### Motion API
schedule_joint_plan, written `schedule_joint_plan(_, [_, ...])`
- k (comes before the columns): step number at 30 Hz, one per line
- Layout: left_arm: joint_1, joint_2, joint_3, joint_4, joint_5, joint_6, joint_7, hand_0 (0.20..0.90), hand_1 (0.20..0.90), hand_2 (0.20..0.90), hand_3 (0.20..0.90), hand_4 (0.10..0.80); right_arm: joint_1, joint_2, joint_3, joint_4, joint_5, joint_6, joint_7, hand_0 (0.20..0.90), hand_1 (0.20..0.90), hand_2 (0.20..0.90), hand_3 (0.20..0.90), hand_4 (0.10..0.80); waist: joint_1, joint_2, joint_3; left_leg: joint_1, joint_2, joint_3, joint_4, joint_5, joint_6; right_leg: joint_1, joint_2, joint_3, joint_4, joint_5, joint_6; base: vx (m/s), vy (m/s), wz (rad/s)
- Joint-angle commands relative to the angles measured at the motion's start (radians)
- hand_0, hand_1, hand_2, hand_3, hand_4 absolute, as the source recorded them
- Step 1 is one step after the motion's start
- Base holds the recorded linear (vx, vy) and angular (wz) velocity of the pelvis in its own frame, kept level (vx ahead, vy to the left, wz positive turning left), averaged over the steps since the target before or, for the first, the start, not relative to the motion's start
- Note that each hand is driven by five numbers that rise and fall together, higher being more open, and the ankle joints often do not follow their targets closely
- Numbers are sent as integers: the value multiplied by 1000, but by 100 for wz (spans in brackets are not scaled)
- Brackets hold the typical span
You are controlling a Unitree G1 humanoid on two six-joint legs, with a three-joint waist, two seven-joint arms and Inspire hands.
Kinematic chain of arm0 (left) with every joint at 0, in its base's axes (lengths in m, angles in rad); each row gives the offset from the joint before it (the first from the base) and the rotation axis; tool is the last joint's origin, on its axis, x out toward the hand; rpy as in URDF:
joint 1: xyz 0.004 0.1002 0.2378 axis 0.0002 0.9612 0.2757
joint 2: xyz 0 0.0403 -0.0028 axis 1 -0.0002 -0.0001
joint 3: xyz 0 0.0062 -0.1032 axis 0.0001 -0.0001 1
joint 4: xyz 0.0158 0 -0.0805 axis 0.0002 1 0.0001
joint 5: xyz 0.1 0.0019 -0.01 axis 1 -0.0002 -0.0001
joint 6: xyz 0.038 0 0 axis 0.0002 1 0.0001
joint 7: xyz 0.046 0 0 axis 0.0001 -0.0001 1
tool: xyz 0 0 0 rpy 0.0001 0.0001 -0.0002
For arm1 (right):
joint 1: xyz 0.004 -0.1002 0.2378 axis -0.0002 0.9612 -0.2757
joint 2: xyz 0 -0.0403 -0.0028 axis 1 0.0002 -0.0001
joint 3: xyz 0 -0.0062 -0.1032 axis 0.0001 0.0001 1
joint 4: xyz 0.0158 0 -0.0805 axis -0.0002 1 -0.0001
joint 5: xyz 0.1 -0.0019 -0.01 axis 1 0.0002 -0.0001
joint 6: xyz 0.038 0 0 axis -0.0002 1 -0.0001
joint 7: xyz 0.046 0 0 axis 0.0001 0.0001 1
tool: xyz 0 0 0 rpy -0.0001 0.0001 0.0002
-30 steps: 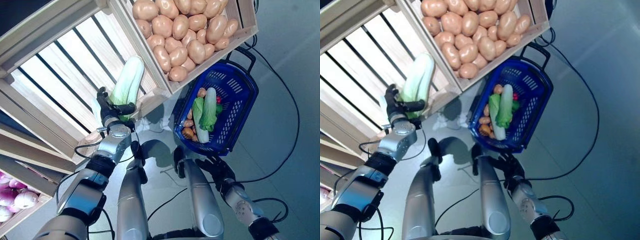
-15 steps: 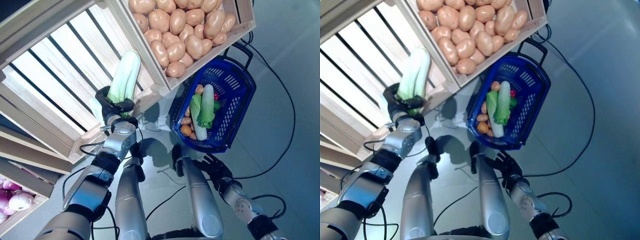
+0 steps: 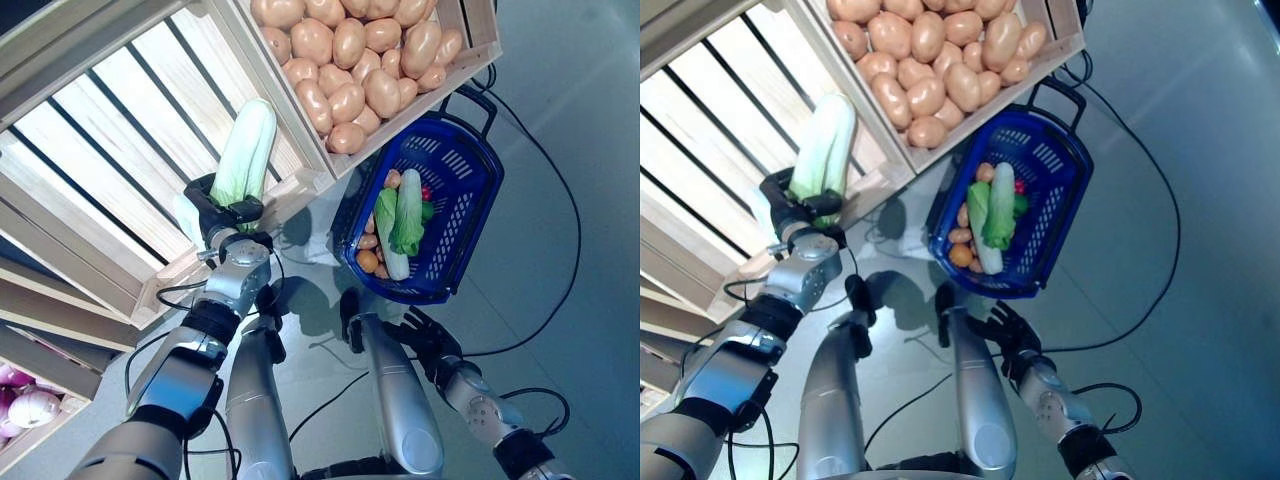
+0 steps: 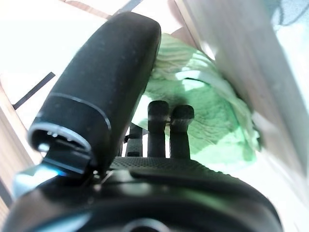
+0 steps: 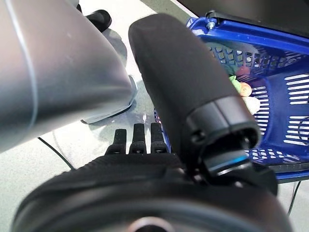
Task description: Put vegetables into the basket
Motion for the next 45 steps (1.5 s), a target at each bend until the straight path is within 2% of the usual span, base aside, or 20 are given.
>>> schedule_joint_plan(1, [-42,-151,-116,94,36,77,-180,300,300,300,300,400,10,-56,-1,-79,-29,-26,21,900,900,900,900,800,-70,-2,1,10,52,-24,127,-158,-64,38,23,-84,-67,70,-37,0,0,0])
schedule_joint_plan(6, [-1,-111,-102,92,47,-29,-288,300,300,300,300,400,30,-59,-19,-74,-54,-54,55,900,900,900,900,800,-67,17,0,163,31,-2,15,-128,-76,183,29,-86,-173,81,-29,-7,29,-4])
schedule_joint_plan(8, [55,-98,-85,79,65,-111,-345,300,300,300,300,400,49,-56,-34,-64,-79,-78,72,900,900,900,900,800,-64,42,-26,234,22,5,-42,-113,-81,254,28,-89,-231,84,-27,29,64,-19])
schedule_joint_plan(9, [81,-92,-77,65,70,-128,-363,300,300,300,300,400,56,-54,-42,-62,-89,-78,74,900,900,900,900,800,-60,53,-41,263,15,5,-66,-108,-80,280,27,-93,-252,85,-26,69,54,-12])
schedule_joint_plan(13, [222,-56,-59,-33,103,-167,-429,300,300,300,300,400,90,-35,-72,-48,-113,-98,79,900,900,900,900,800,-35,100,-107,365,-6,-14,-169,-83,-84,399,18,-101,-359,94,-29,72,31,6])
schedule_joint_plan(14, [260,-46,-57,-65,111,-166,-453,300,300,300,300,400,99,-27,-80,-48,-121,-98,77,900,900,900,900,800,-26,111,-127,381,-12,-16,-207,-53,-78,417,19,-105,-393,117,-33,15,23,19])
schedule_joint_plan(16, [311,-30,-56,-121,128,-175,-481,300,300,300,300,400,112,-23,-89,-54,-133,-98,76,900,900,900,900,800,-13,124,-149,413,-19,-22,-251,-39,-80,455,16,-111,-431,124,-32,19,26,16])
schedule_joint_plan(18, [407,-15,-32,-205,149,-183,-500,300,300,300,300,400,130,-8,-106,-44,-144,-110,73,900,900,900,900,800,14,148,-195,490,-40,-41,-351,-10,-81,542,17,-125,-524,146,-22,70,51,24])
schedule_joint_plan(19, [416,-13,-27,-211,151,-186,-503,300,300,300,300,400,130,-6,-109,-44,-144,-111,71,900,900,900,900,800,17,149,-199,499,-43,-43,-361,-7,-80,552,17,-127,-534,149,-20,92,86,40])
schedule_joint_plan(20, [492,4,10,-269,151,-183,-531,300,300,300,300,400,140,8,-132,-37,-150,-121,71,900,900,900,900,800,41,161,-238,561,-58,-59,-436,10,-80,616,14,-150,-602,172,-12,90,60,30])
schedule_joint_plan(28, [683,22,125,-403,205,-186,-563,300,300,300,300,400,170,60,-162,-49,-186,-127,72,900,900,900,900,800,119,170,-354,667,-85,-96,-509,4,-70,731,-4,-212,-706,224,2,66,35,24])
schedule_joint_plan(30, [704,26,138,-425,216,-186,-575,300,300,300,300,400,178,64,-169,-54,-184,-128,74,900,900,900,900,800,126,170,-363,677,-89,-101,-513,0,-68,739,-5,-213,-713,228,4,36,8,21])
schedule_joint_plan(33, [746,40,147,-473,310,-214,-604,300,300,300,300,400,197,68,-187,-106,-173,-147,110,900,900,900,900,800,145,169,-388,707,-99,-117,-541,-4,-63,769,-11,-231,-740,242,15,21,-20,14])
schedule_joint_plan(36, [756,46,150,-476,289,-214,-623,300,300,300,300,400,196,67,-188,-140,-155,-157,144,900,900,900,900,800,149,167,-400,722,-103,-119,-551,-6,-60,777,-14,-232,-746,245,21,5,-16,17])
schedule_joint_plan(38, [767,52,152,-496,327,-270,-657,300,300,300,300,400,191,62,-185,-184,-106,-191,231,900,900,900,900,800,149,168,-408,743,-107,-115,-560,-14,-53,785,-16,-228,-751,248,25,0,5,-2])
schedule_joint_plan(41, [764,61,142,-502,369,-329,-691,300,300,300,300,400,189,66,-178,-229,-19,-186,334,900,900,900,900,800,144,167,-418,762,-110,-110,-573,-20,-49,796,-14,-219,-759,251,32,3,2,-1])
schedule_joint_plan(45, [758,73,138,-527,391,-355,-746,300,300,300,300,400,183,55,-162,-277,40,-160,442,900,900,900,900,800,139,163,-428,776,-111,-99,-577,-28,-45,801,-15,-208,-769,258,40,0,0,0])
